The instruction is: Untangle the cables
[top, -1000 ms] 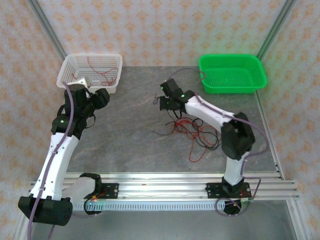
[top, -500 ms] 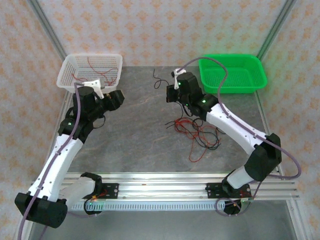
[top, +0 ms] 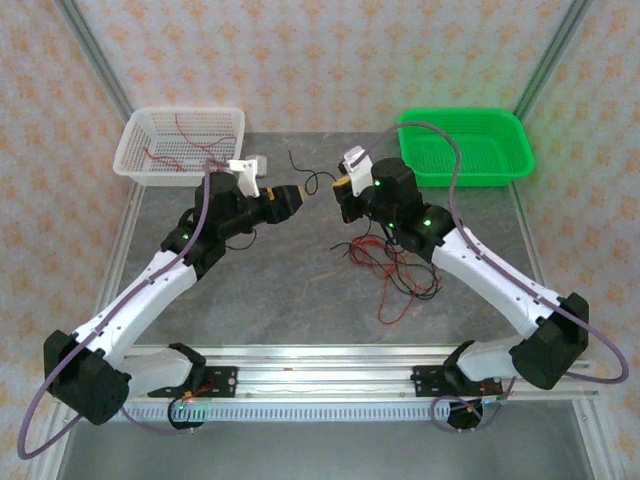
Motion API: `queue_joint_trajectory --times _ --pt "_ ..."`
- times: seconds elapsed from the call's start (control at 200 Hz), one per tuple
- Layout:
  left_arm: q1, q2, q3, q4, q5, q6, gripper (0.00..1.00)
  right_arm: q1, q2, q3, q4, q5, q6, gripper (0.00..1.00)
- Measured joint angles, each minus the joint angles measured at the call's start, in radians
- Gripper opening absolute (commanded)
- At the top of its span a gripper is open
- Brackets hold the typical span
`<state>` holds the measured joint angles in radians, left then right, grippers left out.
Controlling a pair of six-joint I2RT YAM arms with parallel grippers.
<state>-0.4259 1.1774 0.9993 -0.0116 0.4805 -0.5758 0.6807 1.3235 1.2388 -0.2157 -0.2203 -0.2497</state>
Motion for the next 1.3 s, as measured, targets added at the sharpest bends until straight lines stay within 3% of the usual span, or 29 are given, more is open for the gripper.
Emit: queue_joint_trajectory --times 0.631,0.916,1.101,1.296 --pt "-0.006 0.293 0.101 0.402 0.037 -0.18 0.59 0.006 -0.053 -0.099 0.023 -0.05 -0.008 0.0" --pt "-0.018 0.349 0.161 0.521 0.093 -0.228 0.55 0.007 -0.059 -0.126 0.03 -0.022 0.014 0.0" --pt "-0.027 0.33 0.16 0.487 0.105 -0.209 0.55 0.007 -0.059 -0.127 0.033 0.065 0.055 0.0" --pt "-0.044 0.152 0.142 0.285 -0.017 -0.077 0.55 0.007 -0.051 -0.097 0.025 0.182 0.151 0.0"
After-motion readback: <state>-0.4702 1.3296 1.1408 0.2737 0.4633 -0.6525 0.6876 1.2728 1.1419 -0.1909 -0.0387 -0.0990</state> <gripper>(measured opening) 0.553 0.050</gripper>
